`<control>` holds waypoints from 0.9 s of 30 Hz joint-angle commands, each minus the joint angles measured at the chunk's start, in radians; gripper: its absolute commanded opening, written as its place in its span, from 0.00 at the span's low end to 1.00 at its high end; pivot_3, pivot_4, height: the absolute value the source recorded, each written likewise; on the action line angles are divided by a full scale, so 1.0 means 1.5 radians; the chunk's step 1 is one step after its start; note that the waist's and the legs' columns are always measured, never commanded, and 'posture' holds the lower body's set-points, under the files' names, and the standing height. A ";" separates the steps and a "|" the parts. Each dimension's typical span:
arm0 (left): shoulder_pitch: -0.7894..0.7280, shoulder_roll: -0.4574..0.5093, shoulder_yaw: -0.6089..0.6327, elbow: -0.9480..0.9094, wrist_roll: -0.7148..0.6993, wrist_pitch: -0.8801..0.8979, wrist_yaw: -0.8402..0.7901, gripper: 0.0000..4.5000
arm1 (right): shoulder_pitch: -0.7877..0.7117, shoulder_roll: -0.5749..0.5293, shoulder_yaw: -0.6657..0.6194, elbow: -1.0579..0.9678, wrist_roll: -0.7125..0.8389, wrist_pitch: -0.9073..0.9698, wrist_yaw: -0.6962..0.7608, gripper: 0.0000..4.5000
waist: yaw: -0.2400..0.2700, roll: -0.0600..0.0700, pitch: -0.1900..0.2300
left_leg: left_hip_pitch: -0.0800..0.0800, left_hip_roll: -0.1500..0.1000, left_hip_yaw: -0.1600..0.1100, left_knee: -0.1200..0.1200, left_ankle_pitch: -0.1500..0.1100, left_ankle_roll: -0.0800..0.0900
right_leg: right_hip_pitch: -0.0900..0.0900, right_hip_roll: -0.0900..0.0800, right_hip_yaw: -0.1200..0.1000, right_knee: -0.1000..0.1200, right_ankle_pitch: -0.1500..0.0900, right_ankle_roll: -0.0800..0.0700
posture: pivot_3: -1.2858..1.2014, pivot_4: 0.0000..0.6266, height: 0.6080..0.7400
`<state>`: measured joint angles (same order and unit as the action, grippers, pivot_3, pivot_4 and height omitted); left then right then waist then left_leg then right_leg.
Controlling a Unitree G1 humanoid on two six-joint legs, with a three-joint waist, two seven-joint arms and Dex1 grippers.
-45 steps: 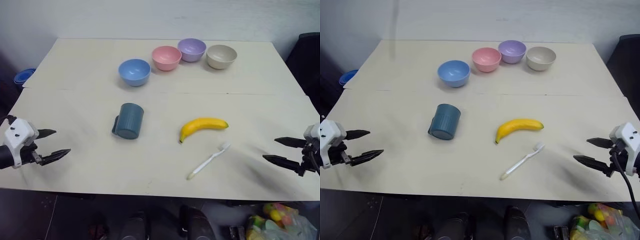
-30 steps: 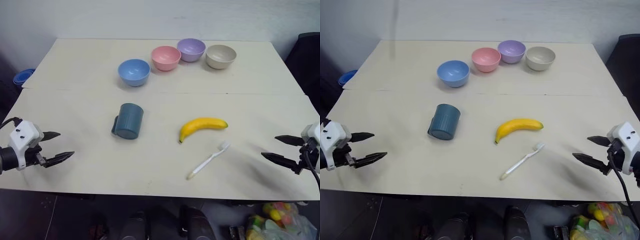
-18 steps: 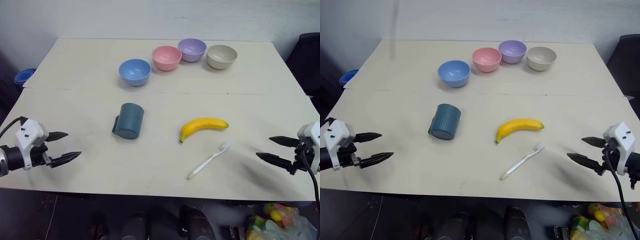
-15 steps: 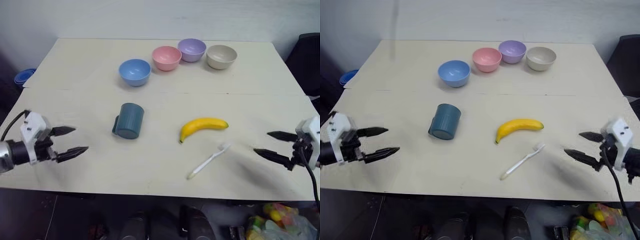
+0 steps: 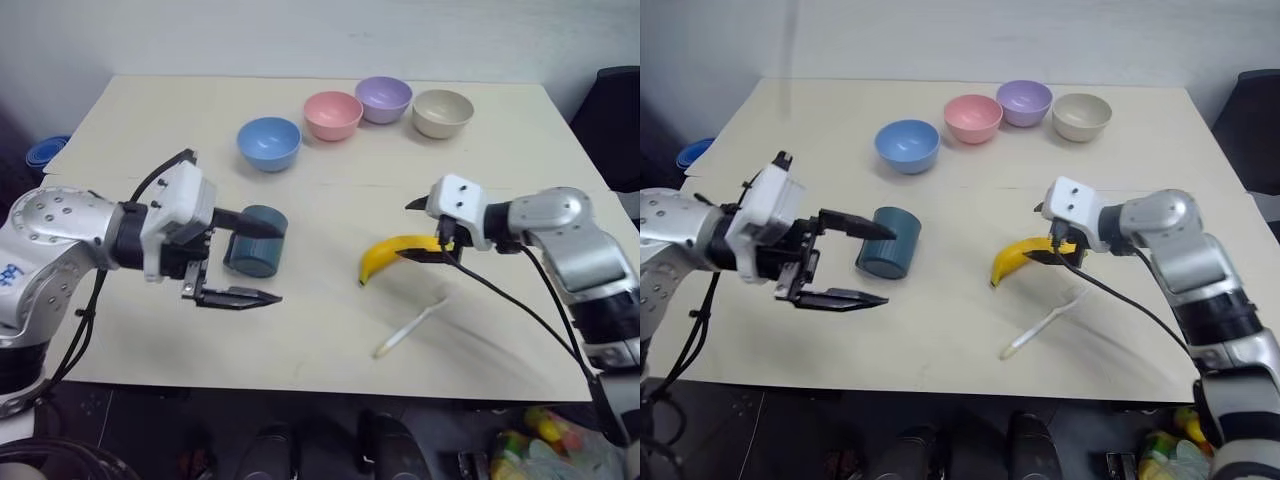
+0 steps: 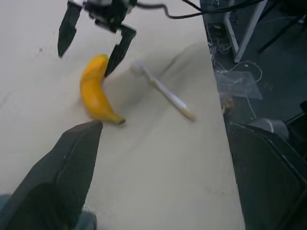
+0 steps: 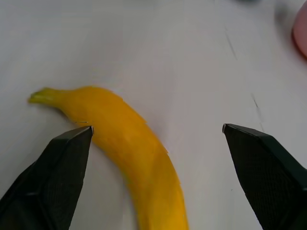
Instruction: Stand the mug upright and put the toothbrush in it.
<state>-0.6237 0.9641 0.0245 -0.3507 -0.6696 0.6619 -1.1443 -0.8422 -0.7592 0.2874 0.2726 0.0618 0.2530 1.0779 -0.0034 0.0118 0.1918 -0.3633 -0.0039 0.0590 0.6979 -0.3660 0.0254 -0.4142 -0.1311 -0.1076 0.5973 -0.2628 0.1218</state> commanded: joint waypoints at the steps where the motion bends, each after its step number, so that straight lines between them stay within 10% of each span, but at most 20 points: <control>1: -0.008 -0.026 -0.011 -0.009 0.019 -0.018 0.020 0.99 | -0.041 0.018 0.020 0.074 -0.041 -0.062 0.023 1.00 | 0.000 0.000 0.000 | 0.000 0.000 0.000 0.000 0.000 0.000 | 0.000 0.000 0.000 0.000 0.000 0.000 | 0.52 0.24 1.00; 27: 0.011 -0.038 0.004 -0.005 0.046 -0.030 0.022 1.00 | -0.116 0.104 0.019 0.329 -0.114 -0.185 0.094 0.96 | -0.007 -0.001 0.000 | -0.003 0.001 -0.007 0.002 0.000 0.000 | -0.002 0.000 -0.001 0.002 0.000 0.000 | 0.52 0.24 1.00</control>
<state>-0.5935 0.9071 0.0335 -0.3454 -0.6179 0.6413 -1.1066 -0.9871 -0.6152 0.3170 0.7227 -0.0909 -0.0031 1.2486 -0.0144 0.0109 0.1914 -0.3679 -0.0028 0.0481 0.7015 -0.3659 0.0253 -0.4175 -0.1312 -0.1093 0.6010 -0.2629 0.1218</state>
